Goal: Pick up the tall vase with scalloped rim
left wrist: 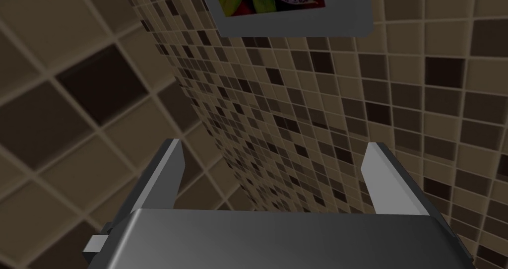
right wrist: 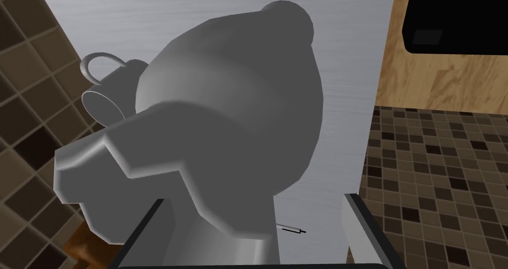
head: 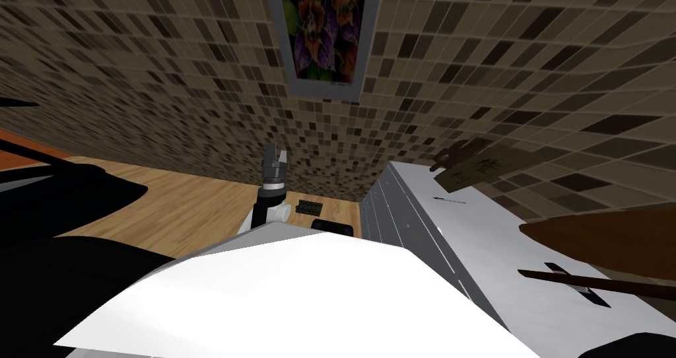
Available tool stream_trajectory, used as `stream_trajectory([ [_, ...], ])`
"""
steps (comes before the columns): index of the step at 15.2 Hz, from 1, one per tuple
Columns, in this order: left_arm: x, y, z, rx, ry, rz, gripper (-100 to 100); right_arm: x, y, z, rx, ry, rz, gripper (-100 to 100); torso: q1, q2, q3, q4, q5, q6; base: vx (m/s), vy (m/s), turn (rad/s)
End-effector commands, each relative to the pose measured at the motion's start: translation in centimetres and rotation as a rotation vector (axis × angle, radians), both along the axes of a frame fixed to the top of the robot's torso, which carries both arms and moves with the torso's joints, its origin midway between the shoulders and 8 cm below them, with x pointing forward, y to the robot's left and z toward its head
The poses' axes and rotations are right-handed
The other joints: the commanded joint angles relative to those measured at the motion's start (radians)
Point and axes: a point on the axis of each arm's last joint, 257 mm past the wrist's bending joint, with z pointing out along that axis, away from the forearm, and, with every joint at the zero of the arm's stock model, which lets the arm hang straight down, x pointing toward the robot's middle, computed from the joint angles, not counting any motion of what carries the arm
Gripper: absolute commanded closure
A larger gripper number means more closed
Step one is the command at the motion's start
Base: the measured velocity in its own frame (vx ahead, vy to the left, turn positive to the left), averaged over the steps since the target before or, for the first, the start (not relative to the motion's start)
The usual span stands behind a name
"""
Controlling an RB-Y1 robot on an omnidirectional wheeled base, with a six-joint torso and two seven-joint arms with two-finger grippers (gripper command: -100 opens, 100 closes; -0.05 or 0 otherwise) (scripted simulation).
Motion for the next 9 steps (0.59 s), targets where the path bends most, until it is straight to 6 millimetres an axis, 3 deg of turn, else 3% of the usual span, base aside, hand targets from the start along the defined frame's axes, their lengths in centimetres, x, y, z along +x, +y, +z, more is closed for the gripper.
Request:
stream_trajectory([
  [1, 0.0, 0.0, 0.0, 0.0, 0.0, 0.0, 0, 0.0, 0.0, 0.0, 0.0, 0.0, 0.0, 100, 0.0, 0.0, 0.0, 0.0, 0.0, 0.0, 0.014, 0.0, 0.0],
  [5, 0.0, 0.0, 0.0, 0.0, 0.0, 0.0, 0, -0.1, 0.3, -0.3, 0.016, 0.016, 0.005, 100, 0.0, 0.003, 0.004, 0.005, 0.002, -0.002, -0.003, 0.0, -0.012],
  [6, 0.0, 0.0, 0.0, 0.0, 0.0, 0.0, 0, -0.2, -0.4, -0.8, 0.0, 0.0, 0.0, 100, 0.0, 0.002, 0.004, 0.005, 0.001, -0.003, 0.009, 0.004, 0.018],
  [7, 0.0, 0.0, 0.0, 0.0, 0.0, 0.0, 0, 0.5, 0.4, 0.8, -0.001, 0.001, 0.001, 100, -0.002, 0.002, 0.003, 0.005, 0.0, -0.004, -0.015, 0.004, 0.012],
  [9, 0.0, 0.0, 0.0, 0.0, 0.0, 0.0, 0, 0.4, 0.1, 0.5, -0.001, 0.004, 0.002, 100, -0.002, 0.002, 0.003, 0.005, 0.001, -0.004, -0.039, -0.003, 0.009],
])
